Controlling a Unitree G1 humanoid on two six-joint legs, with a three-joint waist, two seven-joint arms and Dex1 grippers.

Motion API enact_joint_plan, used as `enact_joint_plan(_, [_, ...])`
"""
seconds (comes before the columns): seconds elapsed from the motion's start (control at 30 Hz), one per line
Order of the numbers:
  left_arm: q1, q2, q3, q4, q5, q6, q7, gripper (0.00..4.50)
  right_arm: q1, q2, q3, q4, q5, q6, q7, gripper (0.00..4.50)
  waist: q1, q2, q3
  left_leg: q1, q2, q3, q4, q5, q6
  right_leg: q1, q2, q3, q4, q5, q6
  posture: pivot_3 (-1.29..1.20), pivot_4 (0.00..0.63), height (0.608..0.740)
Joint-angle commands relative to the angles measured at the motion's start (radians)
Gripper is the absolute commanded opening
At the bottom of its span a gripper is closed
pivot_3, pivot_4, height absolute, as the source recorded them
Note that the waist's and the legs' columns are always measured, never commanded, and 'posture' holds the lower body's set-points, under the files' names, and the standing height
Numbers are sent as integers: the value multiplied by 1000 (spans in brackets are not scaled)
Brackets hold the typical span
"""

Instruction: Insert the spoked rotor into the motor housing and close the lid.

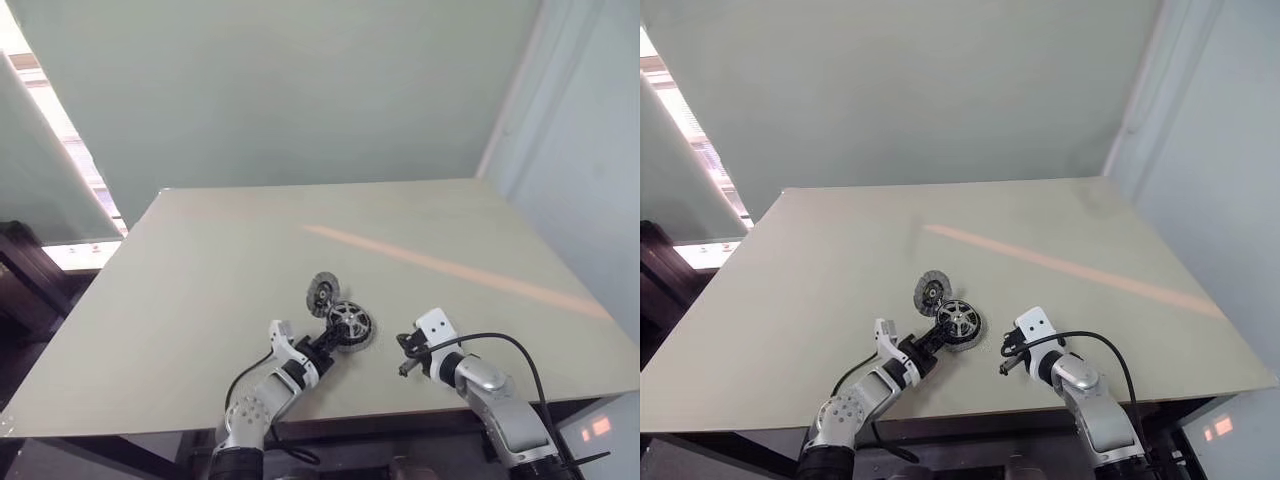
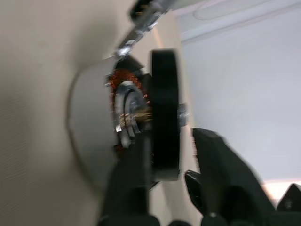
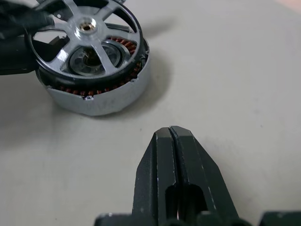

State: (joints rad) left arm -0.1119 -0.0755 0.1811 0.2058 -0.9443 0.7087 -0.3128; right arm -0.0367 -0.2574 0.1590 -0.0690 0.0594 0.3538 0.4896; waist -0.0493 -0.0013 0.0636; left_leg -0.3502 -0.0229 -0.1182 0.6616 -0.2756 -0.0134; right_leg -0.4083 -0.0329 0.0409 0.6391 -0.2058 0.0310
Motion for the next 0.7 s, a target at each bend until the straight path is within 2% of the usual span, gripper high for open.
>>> enact_joint_plan(0.03, [-16,-21,6,-11,-6,27,3,2657,-23,5,-18,-38,20,-11,-5,0,0,0,0,1,0,0,0,0,0,1,0,0,0,0,0,0,0,740])
enact_joint_plan(0.2, [-16,-23,5,-17,-6,48,4,4312,-25,7,-17,-35,20,-14,-8,0,0,0,0,2,0,0,1,0,0,3,0,0,0,0,0,0,0,740])
enact_joint_plan(0.23, [-14,-23,3,-22,-8,55,5,4469,-25,7,-17,-35,20,-15,-8,0,0,1,-1,3,0,0,1,0,0,3,0,0,0,0,0,0,0,740])
enact_joint_plan(0.43, [5,-4,0,-120,-7,91,52,4469,-21,5,-17,-32,19,-17,-8,0,0,0,0,3,0,0,0,0,0,3,0,0,0,0,0,0,0,740])
enact_joint_plan(0.7, [1,75,7,-364,-43,190,164,4469,-37,6,-15,-5,21,-20,-1,0,0,0,0,0,0,0,-3,0,0,-2,0,1,0,0,0,0,0,740])
